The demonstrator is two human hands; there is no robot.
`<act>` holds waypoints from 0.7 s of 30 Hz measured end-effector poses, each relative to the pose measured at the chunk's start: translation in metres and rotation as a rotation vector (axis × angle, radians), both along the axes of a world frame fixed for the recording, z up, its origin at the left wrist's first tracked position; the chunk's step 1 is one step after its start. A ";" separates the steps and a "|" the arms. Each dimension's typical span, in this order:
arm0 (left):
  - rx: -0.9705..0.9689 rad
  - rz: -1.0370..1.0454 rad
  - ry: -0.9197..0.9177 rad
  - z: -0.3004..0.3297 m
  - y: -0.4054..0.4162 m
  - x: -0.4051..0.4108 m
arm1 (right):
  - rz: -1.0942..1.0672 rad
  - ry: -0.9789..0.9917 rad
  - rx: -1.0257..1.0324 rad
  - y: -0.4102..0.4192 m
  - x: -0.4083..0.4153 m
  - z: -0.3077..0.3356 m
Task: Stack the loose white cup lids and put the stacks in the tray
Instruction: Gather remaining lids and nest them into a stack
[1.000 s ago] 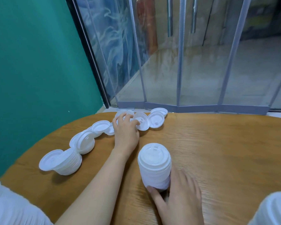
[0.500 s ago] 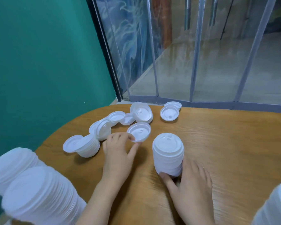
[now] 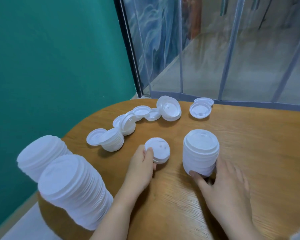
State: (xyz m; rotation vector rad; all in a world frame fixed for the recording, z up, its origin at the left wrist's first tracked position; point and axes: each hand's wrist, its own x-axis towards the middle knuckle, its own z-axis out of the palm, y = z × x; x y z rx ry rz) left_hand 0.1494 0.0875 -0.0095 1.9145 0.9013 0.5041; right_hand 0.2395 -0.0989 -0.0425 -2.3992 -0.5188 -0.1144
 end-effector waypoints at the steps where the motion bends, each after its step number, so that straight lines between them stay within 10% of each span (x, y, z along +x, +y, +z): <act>1: -0.003 -0.008 0.040 -0.003 0.003 0.002 | 0.002 -0.002 0.003 -0.001 0.000 0.000; 16: 0.373 -0.046 0.289 -0.015 0.003 0.011 | 0.047 0.026 0.018 -0.005 0.000 0.003; 21: 0.202 0.092 -0.070 -0.002 0.003 0.015 | 0.044 0.021 0.015 -0.005 0.000 0.004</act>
